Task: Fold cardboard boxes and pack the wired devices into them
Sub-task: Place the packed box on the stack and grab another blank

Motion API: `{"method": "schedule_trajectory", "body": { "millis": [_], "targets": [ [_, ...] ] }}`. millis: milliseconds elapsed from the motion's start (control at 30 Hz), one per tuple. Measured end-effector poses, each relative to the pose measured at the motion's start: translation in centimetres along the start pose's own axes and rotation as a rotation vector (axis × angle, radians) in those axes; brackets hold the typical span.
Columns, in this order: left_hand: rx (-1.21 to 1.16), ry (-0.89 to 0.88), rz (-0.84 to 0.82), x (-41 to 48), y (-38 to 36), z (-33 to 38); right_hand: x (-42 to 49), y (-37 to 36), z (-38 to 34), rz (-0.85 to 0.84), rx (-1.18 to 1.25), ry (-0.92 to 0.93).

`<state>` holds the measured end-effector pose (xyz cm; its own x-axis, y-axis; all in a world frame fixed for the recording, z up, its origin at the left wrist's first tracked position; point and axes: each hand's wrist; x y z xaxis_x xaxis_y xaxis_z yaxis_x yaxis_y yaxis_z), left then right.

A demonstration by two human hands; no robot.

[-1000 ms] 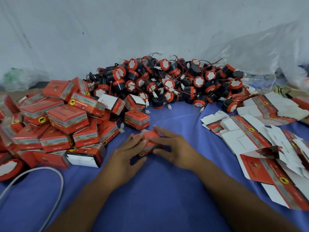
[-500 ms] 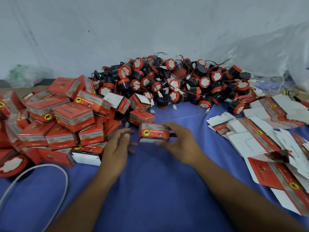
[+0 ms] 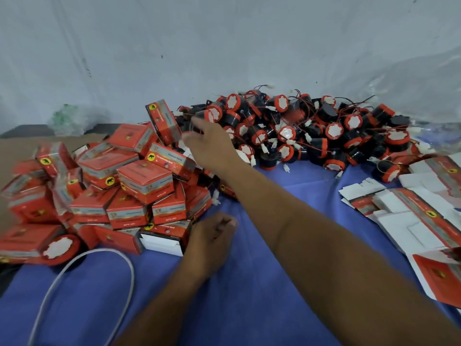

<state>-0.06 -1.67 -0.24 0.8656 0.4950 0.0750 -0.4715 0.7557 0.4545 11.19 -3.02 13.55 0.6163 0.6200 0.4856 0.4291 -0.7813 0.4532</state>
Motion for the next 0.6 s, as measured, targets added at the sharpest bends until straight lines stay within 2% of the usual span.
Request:
{"method": "schedule_trajectory", "body": {
  "millis": [100, 167, 267, 367, 400, 467, 533, 600],
  "targets": [
    [0.020, -0.046, -0.019, 0.0, 0.1, -0.2, -3.1, 1.8, 2.3, -0.039, -0.196, 0.044],
    [0.021, -0.048, -0.031, 0.1, 0.2, -0.2, -5.6, 4.9, 4.6, -0.031, -0.328, -0.029],
    [-0.005, -0.046, -0.063, 0.2, 0.0, -0.3, -9.8, 12.3, 8.5, 0.010, -0.677, -0.248],
    [0.002, -0.033, -0.073, 0.2, -0.1, -0.4, -14.9, 20.6, 10.8, 0.022, -1.036, -0.648],
    [0.007, -0.026, -0.074, 0.2, -0.1, -0.5, -16.5, 22.7, 11.1, -0.044, -1.086, -0.784],
    [0.017, -0.008, -0.074, 0.3, -0.1, -0.5, -19.1, 25.1, 11.2, -0.234, -1.105, -0.923],
    [0.025, 0.003, -0.069, 0.3, -0.1, -0.5, -20.7, 25.4, 11.4, -0.328, -1.123, -0.931],
    [0.032, 0.006, -0.061, 0.3, -0.1, -0.4, -21.3, 24.5, 11.4, -0.308, -1.175, -0.888]
  ]
}}
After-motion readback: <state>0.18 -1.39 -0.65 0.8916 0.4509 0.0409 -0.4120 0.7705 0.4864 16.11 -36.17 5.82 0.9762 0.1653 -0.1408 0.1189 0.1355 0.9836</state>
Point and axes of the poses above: each hand's wrist, its own x-axis towards the middle knuckle, its own y-axis out of the back of the hand, z = x × y, and after that the axes turned 10 degrees about y, right-handed
